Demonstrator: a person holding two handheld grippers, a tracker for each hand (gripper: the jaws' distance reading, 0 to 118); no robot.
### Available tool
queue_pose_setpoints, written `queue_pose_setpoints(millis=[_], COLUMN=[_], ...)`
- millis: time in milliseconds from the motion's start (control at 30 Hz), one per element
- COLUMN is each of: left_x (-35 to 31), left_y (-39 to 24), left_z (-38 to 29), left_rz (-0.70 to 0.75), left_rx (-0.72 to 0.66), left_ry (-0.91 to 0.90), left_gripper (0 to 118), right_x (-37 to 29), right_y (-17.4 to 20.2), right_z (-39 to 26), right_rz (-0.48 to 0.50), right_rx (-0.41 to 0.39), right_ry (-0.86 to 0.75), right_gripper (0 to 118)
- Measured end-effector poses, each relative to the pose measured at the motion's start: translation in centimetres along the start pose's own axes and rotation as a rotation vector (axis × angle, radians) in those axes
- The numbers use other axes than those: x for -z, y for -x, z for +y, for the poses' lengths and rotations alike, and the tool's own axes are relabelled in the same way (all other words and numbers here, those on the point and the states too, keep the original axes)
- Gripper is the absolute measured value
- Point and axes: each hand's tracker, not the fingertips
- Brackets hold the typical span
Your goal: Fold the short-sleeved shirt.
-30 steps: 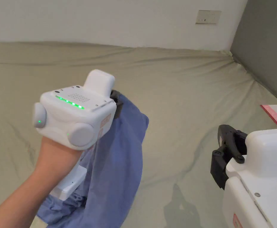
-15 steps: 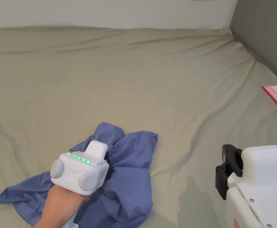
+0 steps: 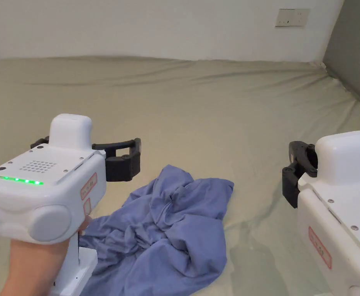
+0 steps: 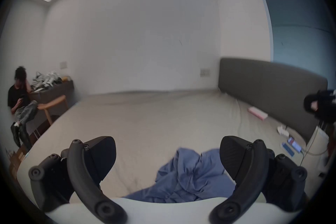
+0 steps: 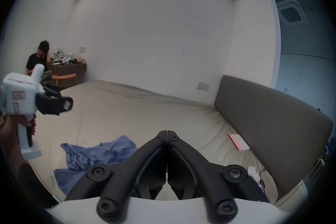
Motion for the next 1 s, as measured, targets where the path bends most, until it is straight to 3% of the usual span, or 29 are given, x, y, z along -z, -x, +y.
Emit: queue_pose_setpoints(millis=[67, 100, 233, 300, 800, 1000], left_x=[-3.0, -4.3, -8.2, -9.4, -11.0, -7.3], left_y=[0.4, 0.4, -0.5, -0.9, -2.0, 0.6], left_z=[1.0, 1.3, 2.5, 2.1, -0.3, -5.1], left_rz=[0.032, 0.054, 0.176, 0.181, 0.246, 0.188], left_rx=[-0.046, -0.033, 0.119, 0.119, 0.163, 0.088], left_ry=[-0.032, -0.064, -0.202, -0.218, -0.186, 0.065], left_gripper=[107, 99, 7, 0, 0, 0], right_x=[-0.3, -0.4, -1.4, -1.9, -2.3, -1.0], right_y=[1.0, 1.5, 3.5, 4.3, 8.0, 7.6], right_z=[0.9, 1.2, 2.2, 2.4, 2.8, 1.3], right_rz=[0.018, 0.028, 0.048, 0.058, 0.103, 0.112], right_rx=[-0.010, -0.014, -0.012, -0.012, -0.092, -0.085], right_ry=[-0.042, -0.054, -0.088, -0.103, -0.146, -0.100], right_gripper=[1, 1, 1, 1, 1, 1])
